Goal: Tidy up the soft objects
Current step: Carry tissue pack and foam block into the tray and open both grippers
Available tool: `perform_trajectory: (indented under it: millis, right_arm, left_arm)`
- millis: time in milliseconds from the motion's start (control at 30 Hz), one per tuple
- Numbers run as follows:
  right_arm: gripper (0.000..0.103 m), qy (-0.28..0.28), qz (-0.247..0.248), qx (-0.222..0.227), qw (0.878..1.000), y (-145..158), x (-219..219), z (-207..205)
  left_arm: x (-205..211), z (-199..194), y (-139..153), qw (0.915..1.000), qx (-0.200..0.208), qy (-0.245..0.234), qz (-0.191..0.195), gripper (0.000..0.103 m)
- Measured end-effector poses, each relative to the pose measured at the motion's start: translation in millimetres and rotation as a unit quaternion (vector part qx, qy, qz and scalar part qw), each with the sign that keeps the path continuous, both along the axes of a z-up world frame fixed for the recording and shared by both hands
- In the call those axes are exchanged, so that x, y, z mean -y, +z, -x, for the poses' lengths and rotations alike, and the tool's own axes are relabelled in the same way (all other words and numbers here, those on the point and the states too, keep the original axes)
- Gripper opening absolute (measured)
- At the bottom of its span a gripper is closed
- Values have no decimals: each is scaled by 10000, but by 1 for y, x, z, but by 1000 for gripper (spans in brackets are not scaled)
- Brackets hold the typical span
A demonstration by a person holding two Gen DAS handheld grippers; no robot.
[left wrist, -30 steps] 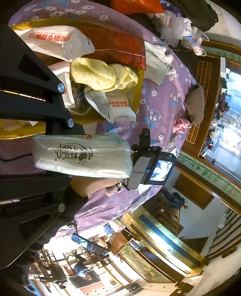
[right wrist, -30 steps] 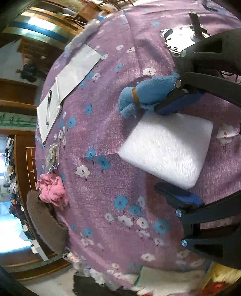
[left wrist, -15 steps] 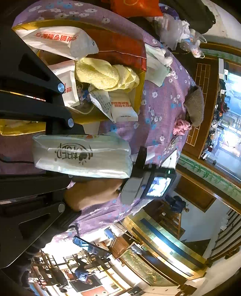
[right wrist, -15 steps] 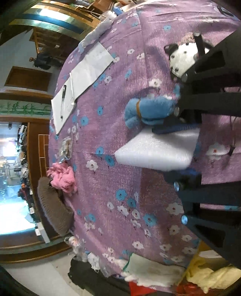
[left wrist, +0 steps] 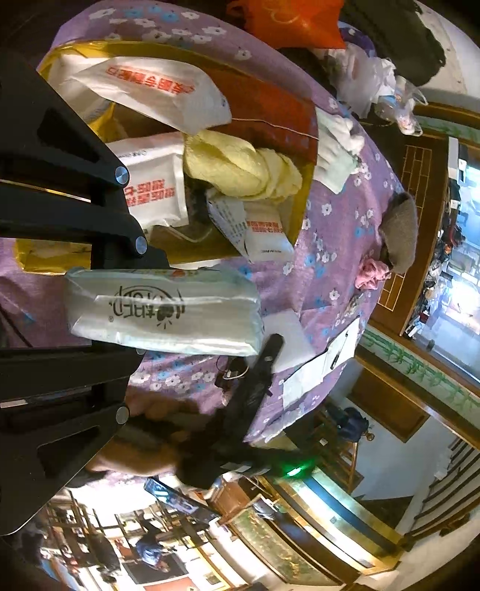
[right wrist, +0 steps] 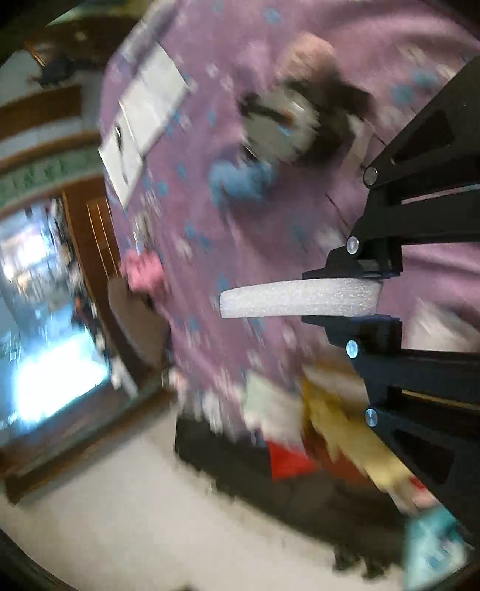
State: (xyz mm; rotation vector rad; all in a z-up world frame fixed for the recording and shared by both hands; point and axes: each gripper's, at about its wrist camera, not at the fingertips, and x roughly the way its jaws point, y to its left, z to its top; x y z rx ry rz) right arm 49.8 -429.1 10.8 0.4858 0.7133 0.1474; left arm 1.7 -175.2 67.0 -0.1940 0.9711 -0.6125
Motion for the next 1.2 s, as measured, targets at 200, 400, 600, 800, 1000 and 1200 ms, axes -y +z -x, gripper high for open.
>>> perform_trajectory:
  millis: [200,400,600,800,1000,1200]
  right_arm:
    - [11,681,-662,152,9954,1,-16,23]
    - [11,1259,-912,278,9874,10,-42,17]
    - [12,1293,-705,245,9888,13,-63,0]
    - [12,1199,-838,51,9892,3,-70,-39]
    - [12,1060,-949,-194,9896,-21,-69,-60]
    - [14,1117,-939,-313,9888,-35,-75,-65]
  left_arm:
    - [-26,0,11,9995,90,296,-31,12]
    - [-47,-9,13,9974,205,590,-361,12]
    - [-52,-35,3,9946,208,669,-762,12]
    - [-38,-79,-1,9921,146,516,-1136,12]
    - [-18,-119,-25,9883,-54,279,-1501,12]
    - [-17,-131,-42,9875,-134,289,-1542,15]
